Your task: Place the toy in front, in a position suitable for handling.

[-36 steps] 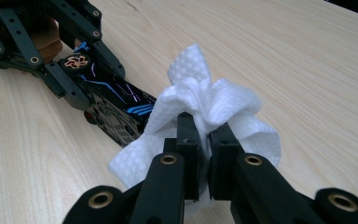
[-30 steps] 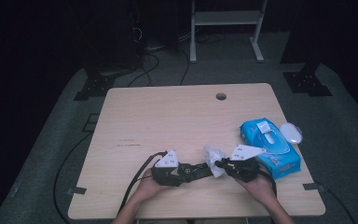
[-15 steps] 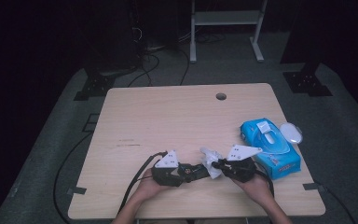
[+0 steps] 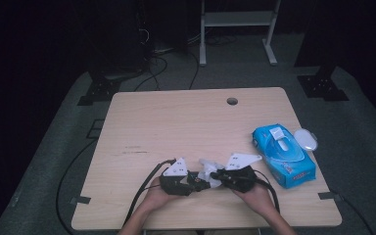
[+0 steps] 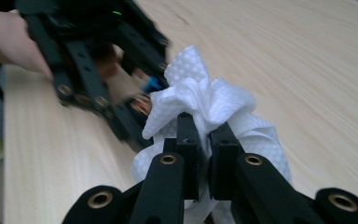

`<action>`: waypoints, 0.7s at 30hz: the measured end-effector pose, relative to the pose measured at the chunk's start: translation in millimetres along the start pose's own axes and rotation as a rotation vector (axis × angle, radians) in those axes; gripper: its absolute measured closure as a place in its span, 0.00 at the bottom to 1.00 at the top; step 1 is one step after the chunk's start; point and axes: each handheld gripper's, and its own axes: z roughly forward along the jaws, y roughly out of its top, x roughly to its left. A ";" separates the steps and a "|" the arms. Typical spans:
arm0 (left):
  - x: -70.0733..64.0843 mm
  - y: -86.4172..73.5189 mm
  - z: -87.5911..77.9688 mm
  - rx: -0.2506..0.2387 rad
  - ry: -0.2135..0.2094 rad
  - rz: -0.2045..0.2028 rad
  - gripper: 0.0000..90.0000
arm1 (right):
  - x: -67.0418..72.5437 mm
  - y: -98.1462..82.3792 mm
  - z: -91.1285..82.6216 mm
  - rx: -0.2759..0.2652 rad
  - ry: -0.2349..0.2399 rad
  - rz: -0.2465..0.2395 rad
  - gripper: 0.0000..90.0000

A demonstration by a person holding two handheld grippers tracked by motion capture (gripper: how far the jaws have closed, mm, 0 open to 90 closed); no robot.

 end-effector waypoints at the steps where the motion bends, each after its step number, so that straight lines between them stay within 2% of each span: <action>1: 0.1 -0.1 0.2 -0.002 -0.002 -0.001 0.63 | 5.6 3.6 5.7 -0.010 0.015 -0.011 0.94; 5: -1.2 -0.1 0.6 0.002 0.000 0.012 0.63 | 17.3 15.7 21.3 0.001 0.039 -0.030 0.94; 7: -1.3 -0.2 0.6 0.001 -0.001 0.010 0.63 | 19.9 19.2 24.8 0.009 0.021 -0.053 0.94; 9: -0.9 -0.5 0.5 -0.001 -0.002 0.006 0.63 | 18.2 19.5 24.7 0.018 0.004 -0.058 0.94; 11: -0.8 -1.1 1.4 0.015 -0.004 0.005 0.64 | 15.1 17.3 20.7 0.012 0.013 -0.052 0.94; 13: -0.5 -3.1 1.7 0.019 -0.007 0.004 0.63 | 13.2 14.3 14.4 0.033 -0.048 -0.082 0.94; 18: 0.0 -2.8 2.1 0.018 -0.005 0.001 0.63 | -7.8 -2.6 -10.6 0.014 -0.097 -0.016 0.94; 20: 0.4 -2.7 2.0 0.020 -0.006 0.002 0.63 | -15.0 -8.8 -20.1 0.024 -0.135 -0.006 0.94; 21: 0.4 -2.7 2.0 0.020 -0.005 0.001 0.63 | -18.7 -13.0 -25.0 0.020 -0.139 0.019 0.94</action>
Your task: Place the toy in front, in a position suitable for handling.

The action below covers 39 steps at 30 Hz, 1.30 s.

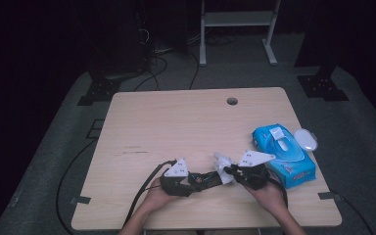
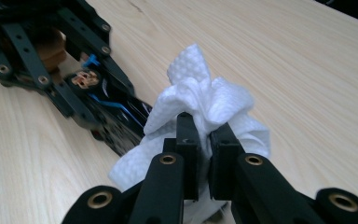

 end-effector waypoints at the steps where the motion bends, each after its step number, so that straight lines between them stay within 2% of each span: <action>1: -0.2 -0.1 0.0 0.001 0.001 0.001 0.63 | -1.7 -2.1 -2.2 -0.004 -0.001 0.007 0.94; 6: -0.6 -0.2 -0.1 0.002 0.002 0.002 0.63 | -5.0 -8.2 -9.7 -0.012 -0.014 0.024 0.94; 8: -0.5 -0.3 -0.1 0.000 0.002 0.000 0.63 | -3.2 -7.5 -9.4 -0.009 -0.024 0.009 0.94; 11: 0.0 -0.5 0.1 -0.003 -0.001 -0.004 0.63 | 0.1 -6.2 -7.8 -0.009 -0.011 0.003 0.94; 13: 0.2 -0.4 0.0 -0.003 -0.002 -0.006 0.64 | 2.9 -5.5 -6.3 -0.020 0.017 -0.013 0.94; 15: -0.1 -0.3 -0.1 0.000 0.000 -0.003 0.64 | 4.1 -5.8 -5.5 -0.017 0.019 -0.024 0.94; 19: -0.5 0.1 0.9 -0.001 -0.004 -0.002 0.63 | -3.8 -10.5 -12.5 -0.022 0.016 0.000 0.93; 20: -1.2 0.8 1.8 0.001 -0.004 0.001 0.64 | -6.7 -12.4 -14.6 -0.028 0.031 0.019 0.93; 24: -0.9 1.0 2.0 0.002 -0.005 0.001 0.64 | -8.8 -14.3 -19.4 -0.022 -0.019 0.016 0.93; 27: 0.2 -0.1 0.7 -0.003 -0.003 -0.007 0.64 | -11.5 -18.6 -21.5 -0.014 -0.019 0.035 0.93; 30: 0.8 -0.4 0.6 -0.005 -0.002 -0.014 0.64 | -6.2 -16.7 -18.7 -0.013 -0.008 0.017 0.93; 32: 1.2 -0.9 -0.2 -0.004 0.001 -0.010 0.64 | -1.7 -13.0 -16.1 -0.013 -0.023 -0.005 0.93; 33: 1.1 -1.1 -0.1 -0.005 0.000 -0.011 0.64 | -1.6 -11.7 -15.2 -0.020 -0.014 -0.004 0.93; 34: 0.9 -0.8 0.2 -0.006 0.002 -0.010 0.64 | -0.7 -9.4 -12.6 -0.025 0.023 0.012 0.94; 37: 0.8 -0.5 1.3 -0.007 0.009 -0.013 0.64 | 10.2 -3.9 -2.3 -0.022 0.040 -0.036 0.93; 39: 2.3 -1.8 -0.5 -0.009 0.006 -0.019 0.64 | 15.8 0.1 1.3 -0.013 0.019 -0.067 0.93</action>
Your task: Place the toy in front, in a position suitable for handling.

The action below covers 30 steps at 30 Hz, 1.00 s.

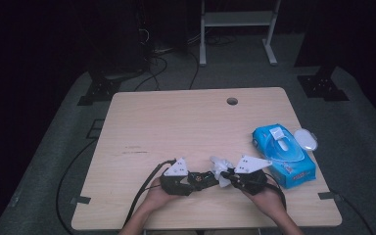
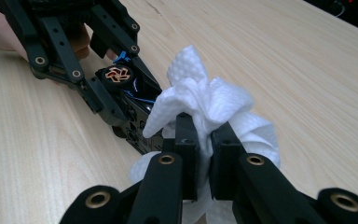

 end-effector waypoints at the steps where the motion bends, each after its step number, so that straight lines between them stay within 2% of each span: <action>1: 0.2 -0.2 -0.4 0.001 0.001 0.000 0.64 | -2.8 -0.1 0.7 -0.004 0.018 0.012 0.93; 2: 0.1 -0.1 -0.3 0.000 0.003 0.000 0.64 | -5.4 -1.1 0.0 -0.006 0.027 0.030 0.93; 5: 0.9 0.0 0.0 -0.002 0.002 -0.004 0.64 | -9.7 -3.5 -3.5 0.002 0.001 0.026 0.93; 7: 0.0 0.3 0.9 0.000 0.006 0.002 0.64 | -14.2 -6.3 -7.8 -0.004 -0.011 0.047 0.94; 10: -0.8 1.1 2.3 -0.003 0.005 0.001 0.64 | -14.2 -5.7 -8.3 0.001 -0.021 0.052 0.94; 13: -0.7 1.0 2.2 -0.002 0.007 0.001 0.64 | -9.2 -2.6 -3.0 -0.006 -0.003 0.035 0.94; 15: 0.4 0.2 1.1 -0.003 0.003 -0.001 0.64 | -7.0 -0.9 -1.8 -0.001 -0.015 0.013 0.94; 17: -0.1 0.2 1.0 -0.001 0.005 0.003 0.64 | -9.7 -2.3 -2.6 -0.001 -0.006 0.025 0.94; 19: 0.2 0.2 0.9 0.000 0.004 0.005 0.64 | -14.1 -5.5 -6.2 0.003 -0.021 0.039 0.94; 22: -1.5 2.0 3.3 0.006 0.003 0.015 0.64 | -21.9 -10.3 -11.6 -0.011 -0.001 0.088 0.93; 25: -2.1 2.7 4.7 0.005 0.000 0.017 0.64 | -19.9 -10.0 -13.6 0.001 -0.024 0.065 0.94; 30: -1.8 2.5 4.8 0.001 -0.003 0.011 0.64 | -18.7 -9.5 -14.6 -0.010 -0.030 0.076 0.94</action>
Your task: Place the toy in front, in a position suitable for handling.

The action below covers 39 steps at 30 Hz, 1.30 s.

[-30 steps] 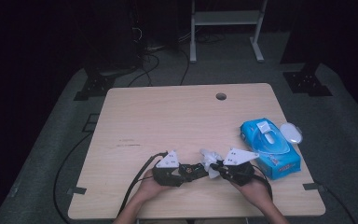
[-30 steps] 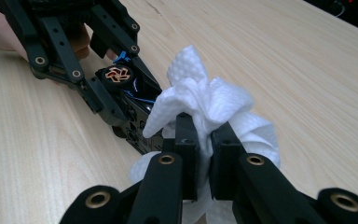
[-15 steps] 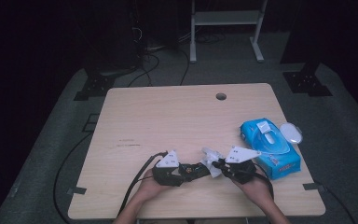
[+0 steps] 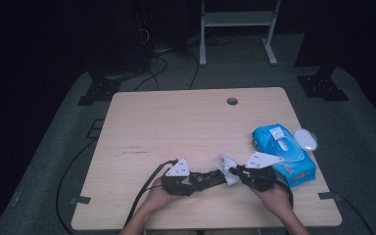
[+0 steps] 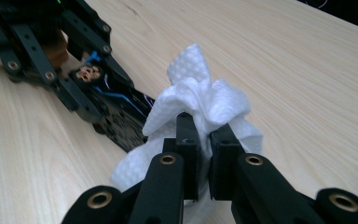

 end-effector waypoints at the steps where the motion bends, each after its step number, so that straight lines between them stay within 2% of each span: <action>1: 0.2 0.0 -0.1 0.001 -0.001 0.000 0.64 | 1.3 1.8 0.7 -0.008 0.007 0.005 0.94; 3: 0.2 0.0 0.0 0.000 0.000 -0.002 0.64 | 7.3 7.0 6.4 -0.021 0.038 0.000 0.94; 6: -0.9 0.3 0.7 -0.001 0.001 -0.002 0.64 | 18.1 12.6 17.0 -0.013 0.072 -0.021 0.94; 9: -2.3 0.7 1.3 0.002 -0.003 0.002 0.64 | 35.4 21.1 34.9 -0.017 0.134 -0.041 0.94; 11: -2.6 0.6 1.1 0.003 -0.005 0.008 0.64 | 45.7 26.2 43.0 -0.018 0.151 -0.062 0.94; 13: -2.2 0.0 -0.1 0.005 -0.007 0.007 0.64 | 48.7 29.2 45.7 -0.008 0.150 -0.088 0.94; 14: -2.5 -0.4 -0.3 0.003 -0.006 0.006 0.64 | 47.8 29.4 45.0 -0.002 0.146 -0.088 0.94; 16: -2.0 -0.8 -0.4 -0.001 -0.007 0.006 0.64 | 40.3 26.5 38.8 0.013 0.106 -0.089 0.94; 19: -1.1 -1.5 0.1 -0.009 -0.012 -0.008 0.63 | 23.8 16.3 25.5 0.012 0.060 -0.045 0.94; 21: -0.4 -1.7 3.0 0.027 0.001 -0.022 0.58 | 15.5 9.0 19.6 -0.010 0.063 -0.005 0.94; 22: -0.4 -1.5 3.1 0.031 0.003 -0.020 0.55 | 14.6 6.9 18.0 -0.016 0.050 -0.003 0.94; 23: -0.8 -1.7 3.0 0.015 0.002 -0.026 0.53 | 14.2 5.7 16.9 -0.019 0.038 -0.011 0.94; 25: -0.1 -1.7 2.3 0.007 0.006 -0.034 0.52 | 13.5 5.0 16.7 -0.024 0.040 -0.008 0.94; 27: 0.1 -1.1 3.9 0.017 0.010 -0.038 0.51 | 13.8 5.1 16.7 -0.022 0.038 -0.011 0.94; 30: -1.7 0.3 7.4 0.061 0.022 -0.019 0.51 | 13.8 4.8 16.6 -0.024 0.040 -0.004 0.94; 34: -4.4 1.5 11.1 0.105 0.015 0.015 0.61 | 14.2 4.9 16.6 -0.022 0.038 0.000 0.94; 39: -3.5 1.4 10.8 0.104 0.013 0.003 0.64 | 15.9 5.2 15.9 -0.021 0.041 -0.008 0.94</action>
